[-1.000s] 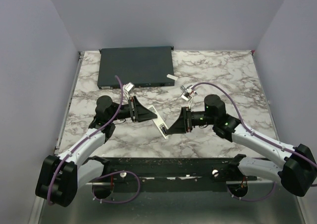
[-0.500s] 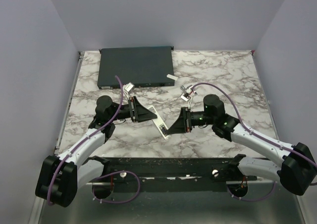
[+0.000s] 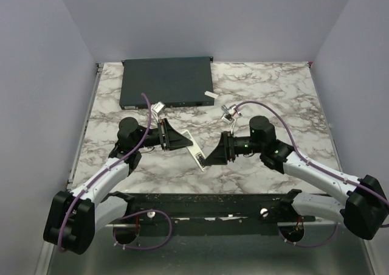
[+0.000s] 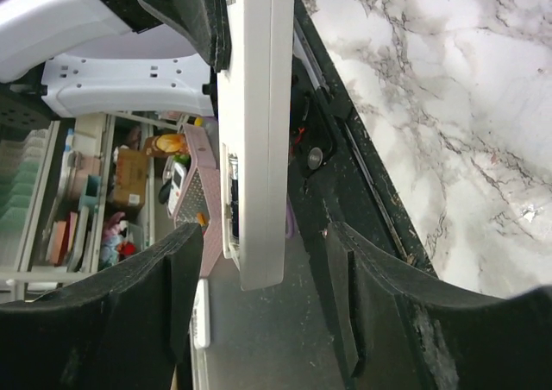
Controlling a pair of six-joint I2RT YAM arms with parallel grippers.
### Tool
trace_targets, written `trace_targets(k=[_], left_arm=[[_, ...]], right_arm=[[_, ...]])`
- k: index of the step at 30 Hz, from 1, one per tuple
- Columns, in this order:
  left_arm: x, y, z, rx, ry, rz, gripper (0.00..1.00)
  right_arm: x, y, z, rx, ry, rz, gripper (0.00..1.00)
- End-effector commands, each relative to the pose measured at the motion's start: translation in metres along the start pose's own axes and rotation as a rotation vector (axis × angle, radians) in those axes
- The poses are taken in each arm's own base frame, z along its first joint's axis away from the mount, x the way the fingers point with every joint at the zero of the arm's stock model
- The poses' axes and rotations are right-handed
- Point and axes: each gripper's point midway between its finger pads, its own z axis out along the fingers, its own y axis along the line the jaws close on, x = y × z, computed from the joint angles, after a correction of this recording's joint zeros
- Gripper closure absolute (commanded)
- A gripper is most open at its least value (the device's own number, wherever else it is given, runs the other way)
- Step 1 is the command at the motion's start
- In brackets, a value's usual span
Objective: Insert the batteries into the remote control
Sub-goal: Load the battery into the remote control.
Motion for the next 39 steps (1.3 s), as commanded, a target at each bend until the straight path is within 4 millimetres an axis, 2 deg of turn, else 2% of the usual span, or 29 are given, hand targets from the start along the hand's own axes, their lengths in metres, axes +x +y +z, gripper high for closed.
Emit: trace_targets(k=[1, 6, 16, 20, 24, 29, 32, 33, 34, 36, 39], left_arm=[[-0.001, -0.012, 0.0, 0.022, 0.0, 0.056, 1.0], [0.0, -0.011, 0.0, 0.02, 0.0, 0.052, 1.0], [0.001, -0.011, -0.001, 0.016, -0.006, 0.057, 1.0], [0.0, -0.013, -0.001, 0.018, -0.005, 0.06, 1.0], [0.0, -0.012, -0.001, 0.017, -0.003, 0.056, 1.0], [0.001, -0.012, -0.001, 0.018, -0.002, 0.058, 1.0], [0.0, -0.011, -0.001, 0.015, -0.004, 0.056, 1.0], [0.0, -0.011, -0.001, 0.014, -0.005, 0.056, 1.0], [0.0, -0.01, -0.001, 0.011, -0.006, 0.051, 1.0], [-0.002, -0.008, 0.0, 0.001, -0.015, 0.044, 1.0], [-0.006, -0.006, 0.001, -0.007, -0.037, 0.035, 1.0]], right_arm=[[-0.022, 0.013, 0.0, -0.016, -0.069, -0.067, 0.34], [-0.025, 0.012, 0.002, -0.019, -0.076, -0.066, 0.44], [-0.025, 0.006, 0.007, -0.005, -0.064, -0.036, 0.4], [-0.025, 0.004, 0.007, 0.0, -0.063, -0.031, 0.47], [-0.024, 0.001, 0.008, 0.011, -0.059, -0.023, 0.48], [-0.024, -0.006, 0.01, 0.042, -0.056, -0.018, 0.62], [-0.026, -0.007, 0.009, 0.059, -0.062, -0.029, 0.66], [-0.028, -0.007, 0.008, 0.067, -0.067, -0.037, 0.64], [-0.03, -0.005, 0.007, 0.065, -0.074, -0.048, 0.58], [-0.036, 0.001, 0.005, 0.062, -0.098, -0.072, 0.37], [-0.044, 0.006, 0.002, 0.064, -0.134, -0.097, 0.28]])
